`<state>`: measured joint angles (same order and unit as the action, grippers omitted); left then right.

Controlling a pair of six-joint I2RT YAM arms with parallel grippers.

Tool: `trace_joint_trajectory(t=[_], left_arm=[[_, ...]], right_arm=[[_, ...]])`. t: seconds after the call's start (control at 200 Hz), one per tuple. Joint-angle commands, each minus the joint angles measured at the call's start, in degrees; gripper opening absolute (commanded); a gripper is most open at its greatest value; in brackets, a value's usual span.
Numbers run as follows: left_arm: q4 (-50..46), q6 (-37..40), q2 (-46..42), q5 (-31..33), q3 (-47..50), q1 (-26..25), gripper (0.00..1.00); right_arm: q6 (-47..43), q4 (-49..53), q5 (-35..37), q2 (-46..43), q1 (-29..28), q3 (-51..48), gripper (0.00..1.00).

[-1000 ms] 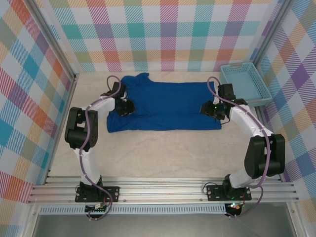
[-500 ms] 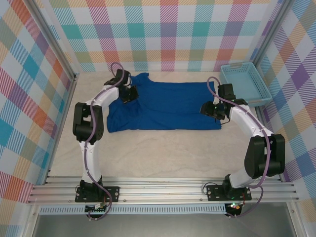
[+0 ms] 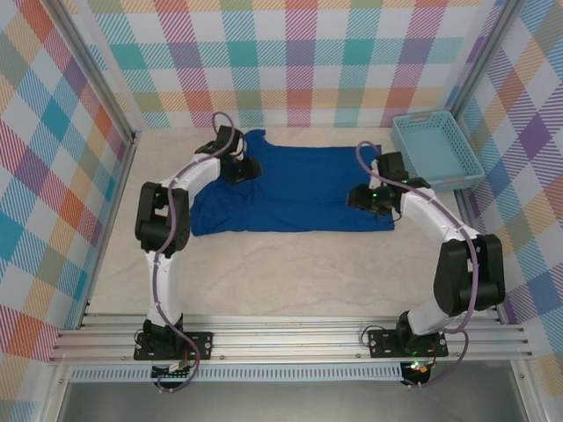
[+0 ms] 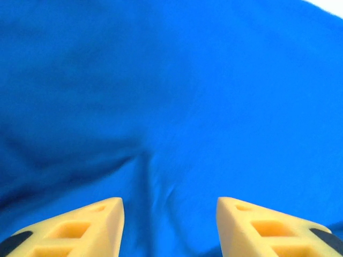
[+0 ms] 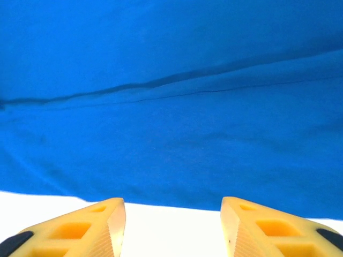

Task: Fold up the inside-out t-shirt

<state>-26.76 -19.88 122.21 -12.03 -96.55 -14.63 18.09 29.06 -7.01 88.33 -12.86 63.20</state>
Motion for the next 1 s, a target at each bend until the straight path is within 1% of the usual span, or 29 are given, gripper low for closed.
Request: trace_joint_trajectory(t=[0.0,0.08,0.17,0.235,0.3,0.44,0.515,0.74,0.855,0.995], left_arm=[[4.1,-0.9,-8.8,2.8,7.7,4.2,0.50],[4.6,-2.1,-9.8,3.1,10.8,7.3,0.50],[4.1,-2.7,-8.7,3.9,11.3,9.7,0.50],[4.4,-2.9,-7.5,4.0,11.0,10.8,0.50],[3.6,-3.0,-5.8,4.4,9.4,11.5,0.50],[3.8,-2.3,-2.1,4.7,5.8,12.1,0.50],[3.5,-1.6,0.5,3.1,3.0,12.1,0.50],[3.5,-2.4,6.6,-2.2,-3.1,11.9,0.48],[3.5,-2.6,8.7,-3.5,-5.2,11.7,0.47],[2.9,-2.7,10.8,-4.3,-7.7,11.6,0.43]], right_arm=[[-3.5,-6.2,-4.0,1.9,-6.6,1.2,0.53],[-4.4,-9.8,-4.8,5.8,-11.7,4.3,0.55],[-4.2,-13.1,-5.5,13.2,-16.8,11.0,0.57],[-3.4,-16.0,-4.8,18.9,-19.7,15.9,0.58],[-1.6,-17.8,-4.7,24.7,-21.3,21.6,0.59],[2.4,-19.0,-4.1,36.5,-22.9,34.0,0.60],[3.7,-19.2,-4.1,41.5,-23.5,39.7,0.59],[7.9,-20.6,-5.4,51.8,-23.7,49.4,0.57],[8.4,-19.1,-5.7,55.8,-23.7,54.1,0.52],[9.0,-17.1,-6.2,59.6,-23.6,59.5,0.43]])
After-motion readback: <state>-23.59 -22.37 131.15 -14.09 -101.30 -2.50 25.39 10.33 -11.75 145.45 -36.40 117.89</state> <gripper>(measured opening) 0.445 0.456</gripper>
